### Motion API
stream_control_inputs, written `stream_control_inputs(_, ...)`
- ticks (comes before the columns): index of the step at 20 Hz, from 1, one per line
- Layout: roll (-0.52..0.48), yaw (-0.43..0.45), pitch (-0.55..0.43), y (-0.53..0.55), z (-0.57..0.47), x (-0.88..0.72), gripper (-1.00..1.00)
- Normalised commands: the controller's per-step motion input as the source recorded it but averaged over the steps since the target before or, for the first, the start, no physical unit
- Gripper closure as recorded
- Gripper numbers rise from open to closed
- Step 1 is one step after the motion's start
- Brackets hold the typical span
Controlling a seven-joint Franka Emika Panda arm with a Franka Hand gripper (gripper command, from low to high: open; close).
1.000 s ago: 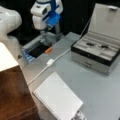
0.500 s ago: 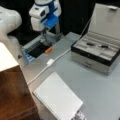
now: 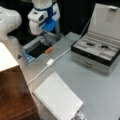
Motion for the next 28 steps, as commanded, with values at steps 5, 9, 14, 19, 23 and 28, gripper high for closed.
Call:
stream_control_inputs(5,-0.086,0.091,-0.249,-0.23,-0.34,-0.24,1.00)
stream_control_inputs(9,-0.081,0.147,-0.302,-0.23,-0.38,-0.28,1.00)
stream_control_inputs(14,-0.078,0.143,-0.314,-0.11,-0.31,-0.27,1.00)
stream_control_inputs(19,-0.087,0.121,-0.300,0.04,-0.35,-0.25,1.00)
stream_control_inputs(23,-0.072,0.097,-0.315,0.09,-0.54,-0.26,1.00)
stream_control_inputs(28,-0.004,0.044,-0.341,0.02,-0.59,-0.30,1.00)
